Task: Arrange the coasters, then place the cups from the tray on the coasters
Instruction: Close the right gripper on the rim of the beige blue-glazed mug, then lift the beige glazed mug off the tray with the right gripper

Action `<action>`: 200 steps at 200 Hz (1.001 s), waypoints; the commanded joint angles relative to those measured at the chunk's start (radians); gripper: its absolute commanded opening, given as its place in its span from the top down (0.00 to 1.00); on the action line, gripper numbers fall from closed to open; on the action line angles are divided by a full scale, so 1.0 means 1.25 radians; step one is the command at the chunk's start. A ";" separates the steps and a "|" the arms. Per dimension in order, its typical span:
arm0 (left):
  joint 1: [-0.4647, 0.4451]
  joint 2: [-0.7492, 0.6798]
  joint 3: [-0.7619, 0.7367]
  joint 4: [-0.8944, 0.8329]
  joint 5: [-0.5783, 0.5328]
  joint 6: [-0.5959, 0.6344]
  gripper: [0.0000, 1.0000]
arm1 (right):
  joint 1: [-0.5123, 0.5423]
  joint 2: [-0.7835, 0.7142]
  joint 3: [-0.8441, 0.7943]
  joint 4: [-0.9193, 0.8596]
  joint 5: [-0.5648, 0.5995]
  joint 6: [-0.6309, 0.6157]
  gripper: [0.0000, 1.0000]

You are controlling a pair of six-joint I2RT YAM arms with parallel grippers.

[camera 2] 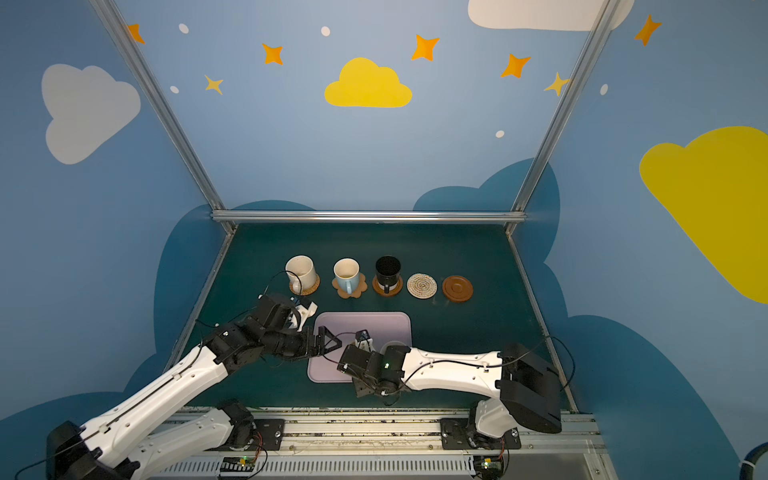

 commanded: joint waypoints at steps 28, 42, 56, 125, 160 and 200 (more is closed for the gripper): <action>0.005 -0.032 -0.015 0.015 0.008 -0.006 0.00 | 0.001 0.039 0.041 -0.048 0.035 0.016 0.53; 0.006 -0.034 -0.019 0.013 0.000 -0.007 0.00 | 0.000 0.039 0.036 -0.041 0.034 0.016 0.57; 0.007 -0.034 -0.026 0.020 0.002 -0.014 0.00 | -0.002 0.045 0.037 -0.038 0.029 0.013 0.59; 0.010 -0.037 -0.046 0.039 0.003 -0.028 0.00 | -0.006 0.077 0.049 -0.033 0.010 0.005 0.57; 0.010 -0.034 -0.049 0.046 0.006 -0.032 0.00 | -0.009 0.073 0.049 -0.031 0.007 0.000 0.67; 0.011 -0.045 -0.054 0.049 -0.001 -0.036 0.00 | -0.007 0.051 0.049 -0.028 0.019 -0.011 0.79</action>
